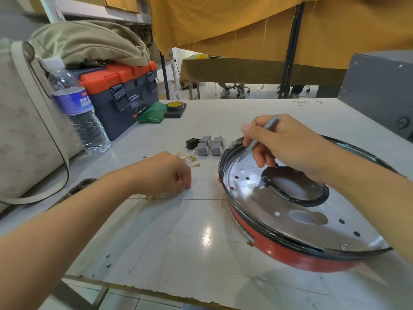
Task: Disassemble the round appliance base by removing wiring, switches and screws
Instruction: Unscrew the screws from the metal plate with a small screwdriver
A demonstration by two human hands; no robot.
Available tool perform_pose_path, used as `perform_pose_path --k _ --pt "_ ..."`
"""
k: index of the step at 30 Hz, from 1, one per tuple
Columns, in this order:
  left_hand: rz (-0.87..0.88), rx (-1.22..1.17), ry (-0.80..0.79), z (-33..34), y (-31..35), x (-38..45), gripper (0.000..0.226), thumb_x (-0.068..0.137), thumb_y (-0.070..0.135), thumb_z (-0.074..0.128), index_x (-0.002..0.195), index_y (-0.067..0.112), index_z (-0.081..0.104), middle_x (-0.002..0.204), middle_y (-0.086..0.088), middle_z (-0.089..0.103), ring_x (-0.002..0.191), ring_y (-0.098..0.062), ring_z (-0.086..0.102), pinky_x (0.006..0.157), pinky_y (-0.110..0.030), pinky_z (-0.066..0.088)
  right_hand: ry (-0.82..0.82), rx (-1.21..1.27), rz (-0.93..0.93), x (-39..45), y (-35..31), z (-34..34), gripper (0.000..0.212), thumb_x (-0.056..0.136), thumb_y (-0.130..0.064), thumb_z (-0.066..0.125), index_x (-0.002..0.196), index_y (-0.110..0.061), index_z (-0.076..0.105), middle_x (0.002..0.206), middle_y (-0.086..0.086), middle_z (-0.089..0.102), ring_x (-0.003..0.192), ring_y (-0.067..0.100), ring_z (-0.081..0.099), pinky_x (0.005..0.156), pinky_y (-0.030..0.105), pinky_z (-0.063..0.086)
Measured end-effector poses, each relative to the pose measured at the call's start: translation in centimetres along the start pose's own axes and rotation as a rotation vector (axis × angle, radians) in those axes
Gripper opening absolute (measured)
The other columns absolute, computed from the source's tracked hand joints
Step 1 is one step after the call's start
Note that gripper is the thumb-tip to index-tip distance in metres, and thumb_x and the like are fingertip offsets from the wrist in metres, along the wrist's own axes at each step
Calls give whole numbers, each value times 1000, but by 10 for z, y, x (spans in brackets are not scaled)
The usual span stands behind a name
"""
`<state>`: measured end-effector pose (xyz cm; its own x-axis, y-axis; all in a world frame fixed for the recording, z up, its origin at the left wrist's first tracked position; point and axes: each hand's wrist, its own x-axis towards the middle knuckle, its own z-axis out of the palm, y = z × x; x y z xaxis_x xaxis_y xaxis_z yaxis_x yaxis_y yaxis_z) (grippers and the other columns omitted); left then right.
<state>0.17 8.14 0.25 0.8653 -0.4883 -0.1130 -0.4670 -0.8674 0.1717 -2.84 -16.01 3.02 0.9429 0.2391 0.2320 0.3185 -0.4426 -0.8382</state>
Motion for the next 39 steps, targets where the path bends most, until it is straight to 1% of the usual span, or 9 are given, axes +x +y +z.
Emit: perform_pose_path --k 6,10,13,20,25,28,31,36,39 --pt "3 -106 50 -7 -2 -1 13 86 22 63 92 34 66 97 14 59 91 0 56 80 -20 45 9 -7 7 0 0 -1 38 99 -34 46 73 -10 61 47 3 60 40 10 47 45 15 43" --pt "-61 -499 177 -12 22 -4 14 88 37 59 91 27 68 85 11 72 77 -2 68 76 -25 55 17 -2 8 0 -2 0 37 98 -33 47 72 -11 61 48 3 60 39 9 47 45 15 43" --pt "-158 -754 74 -10 41 -5 34 82 45 61 97 16 67 86 1 74 73 -16 73 71 -31 57 27 -6 3 -1 -3 1 36 99 -33 47 71 -12 61 48 4 60 40 10 46 45 15 43" --pt "-200 -885 -1 -3 61 -2 14 89 18 60 94 5 64 91 -13 72 70 -30 73 56 -24 57 -41 66 -17 -2 -11 -3 31 96 -29 53 77 -8 64 52 4 61 47 14 51 47 17 44" --pt "-208 -855 65 -4 60 6 19 90 7 48 95 -3 64 79 -12 71 57 -24 69 54 -25 57 -94 119 12 -9 -15 -18 20 93 -25 59 81 -10 66 59 5 65 51 13 54 52 19 49" --pt "-223 -827 116 -2 57 15 23 91 9 44 96 -3 62 76 -12 69 59 -22 67 52 -27 57 -144 121 60 -19 -11 -26 12 91 -21 62 88 -10 66 64 5 68 56 13 57 59 22 53" --pt "-228 -807 163 1 59 23 27 96 17 42 87 15 67 57 4 67 44 -5 60 40 -15 46 -172 132 85 -29 -7 -29 11 92 -18 60 89 -10 67 66 5 68 58 13 58 62 22 54" --pt "-258 -907 203 3 66 29 23 96 38 47 90 26 66 71 3 69 46 -1 61 40 -12 45 -189 156 100 -39 -6 -29 16 94 -20 57 89 -11 69 66 4 68 57 12 57 62 19 53" --pt "-254 -898 142 -1 64 23 14 92 33 54 103 26 59 86 3 67 58 -5 65 43 -12 46 -186 177 92 -42 -6 -28 17 93 -22 58 88 -11 71 66 4 67 58 12 58 62 19 53"
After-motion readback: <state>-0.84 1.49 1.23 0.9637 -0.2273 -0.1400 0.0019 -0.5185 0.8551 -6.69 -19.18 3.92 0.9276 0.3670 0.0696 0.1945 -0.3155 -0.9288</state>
